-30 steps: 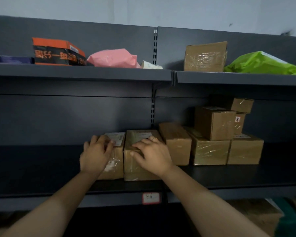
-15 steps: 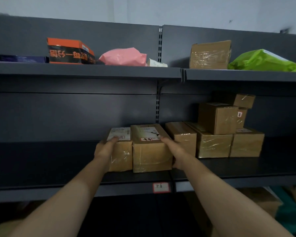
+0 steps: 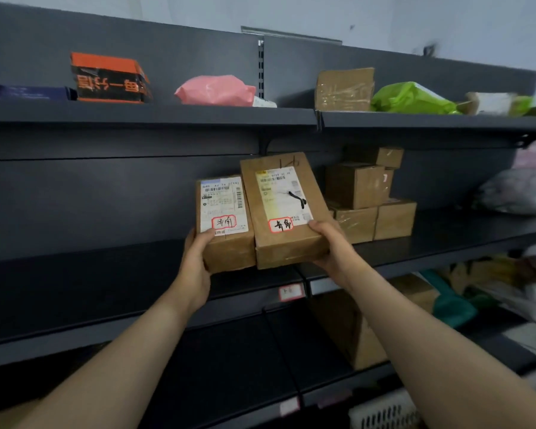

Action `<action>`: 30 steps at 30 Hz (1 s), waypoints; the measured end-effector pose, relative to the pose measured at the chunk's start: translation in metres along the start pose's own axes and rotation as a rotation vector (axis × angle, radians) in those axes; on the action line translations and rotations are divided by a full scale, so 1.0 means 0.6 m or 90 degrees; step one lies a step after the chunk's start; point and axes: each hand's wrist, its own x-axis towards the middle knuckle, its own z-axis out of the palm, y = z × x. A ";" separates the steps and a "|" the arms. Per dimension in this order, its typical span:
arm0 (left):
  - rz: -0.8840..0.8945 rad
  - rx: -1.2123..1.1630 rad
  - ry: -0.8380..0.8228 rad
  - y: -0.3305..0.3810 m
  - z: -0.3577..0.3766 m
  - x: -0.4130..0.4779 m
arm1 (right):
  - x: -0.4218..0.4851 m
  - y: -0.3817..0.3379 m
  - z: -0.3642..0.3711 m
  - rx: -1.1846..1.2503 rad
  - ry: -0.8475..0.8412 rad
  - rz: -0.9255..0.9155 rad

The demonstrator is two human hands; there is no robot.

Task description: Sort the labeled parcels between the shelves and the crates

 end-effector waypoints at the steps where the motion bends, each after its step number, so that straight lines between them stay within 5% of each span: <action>1: -0.015 -0.002 -0.020 -0.008 0.011 -0.006 | -0.016 -0.006 -0.015 -0.005 0.015 0.002; 20: -0.431 0.151 -0.535 -0.383 0.580 -0.311 | -0.512 -0.007 -0.656 0.001 0.584 0.166; 30: -0.548 0.299 -0.453 -0.610 0.633 -0.394 | -0.581 0.146 -0.835 0.035 0.707 0.326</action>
